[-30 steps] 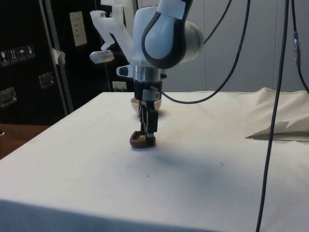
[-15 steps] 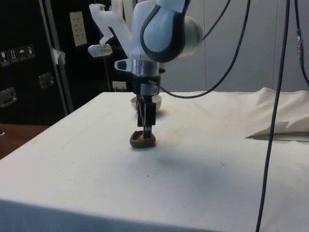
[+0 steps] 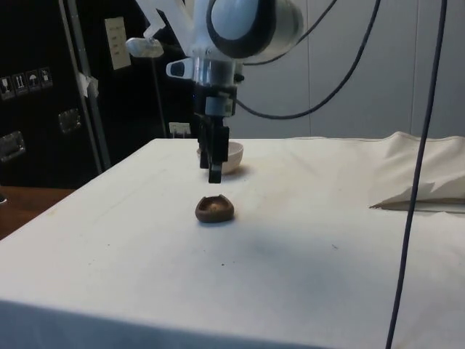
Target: Pour the coffee beans from the cup into the bowl.
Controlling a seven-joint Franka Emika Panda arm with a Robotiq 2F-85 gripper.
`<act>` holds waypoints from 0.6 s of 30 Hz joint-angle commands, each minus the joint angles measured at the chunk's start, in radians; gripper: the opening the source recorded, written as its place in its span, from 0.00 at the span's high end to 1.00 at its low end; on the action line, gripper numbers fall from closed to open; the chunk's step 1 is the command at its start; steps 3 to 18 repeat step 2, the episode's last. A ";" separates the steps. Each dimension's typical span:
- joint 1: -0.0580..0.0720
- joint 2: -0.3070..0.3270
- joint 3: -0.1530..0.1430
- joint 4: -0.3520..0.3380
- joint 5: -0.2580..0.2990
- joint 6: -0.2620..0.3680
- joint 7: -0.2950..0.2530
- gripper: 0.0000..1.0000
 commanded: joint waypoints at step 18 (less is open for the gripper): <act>0.003 -0.016 -0.008 -0.003 -0.017 -0.013 0.016 0.00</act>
